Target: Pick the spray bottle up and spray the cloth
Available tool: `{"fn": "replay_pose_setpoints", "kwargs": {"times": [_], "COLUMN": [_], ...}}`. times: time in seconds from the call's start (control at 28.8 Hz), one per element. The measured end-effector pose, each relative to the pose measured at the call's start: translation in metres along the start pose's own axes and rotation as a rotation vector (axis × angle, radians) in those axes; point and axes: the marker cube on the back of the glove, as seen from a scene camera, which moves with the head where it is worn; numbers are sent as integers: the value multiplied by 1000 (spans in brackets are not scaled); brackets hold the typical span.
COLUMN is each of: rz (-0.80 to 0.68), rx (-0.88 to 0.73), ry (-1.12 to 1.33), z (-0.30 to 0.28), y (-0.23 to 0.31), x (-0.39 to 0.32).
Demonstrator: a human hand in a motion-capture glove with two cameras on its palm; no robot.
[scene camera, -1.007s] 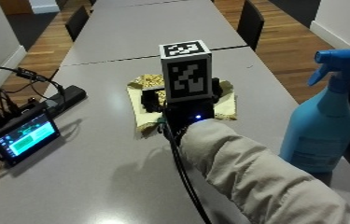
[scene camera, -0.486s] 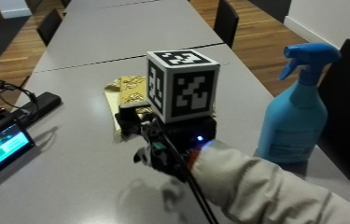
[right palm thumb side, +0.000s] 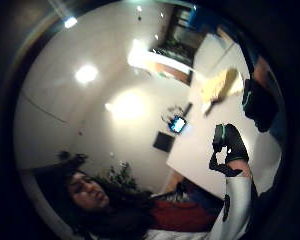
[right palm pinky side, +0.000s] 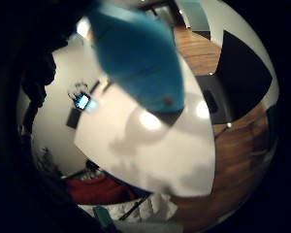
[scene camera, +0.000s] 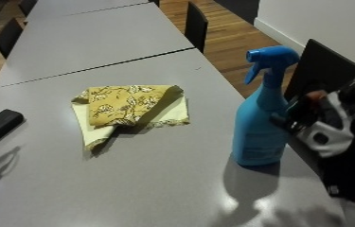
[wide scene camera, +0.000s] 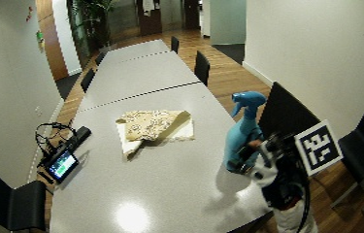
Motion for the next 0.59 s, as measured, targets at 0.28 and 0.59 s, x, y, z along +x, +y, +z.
{"fn": "replay_pose_setpoints", "kwargs": {"times": [0.28,0.59], "rz": [140,68], "rx": [83,-170], "ry": [-314,-439], "z": [-19,19], "y": [-56,-72], "x": [74,103]}}
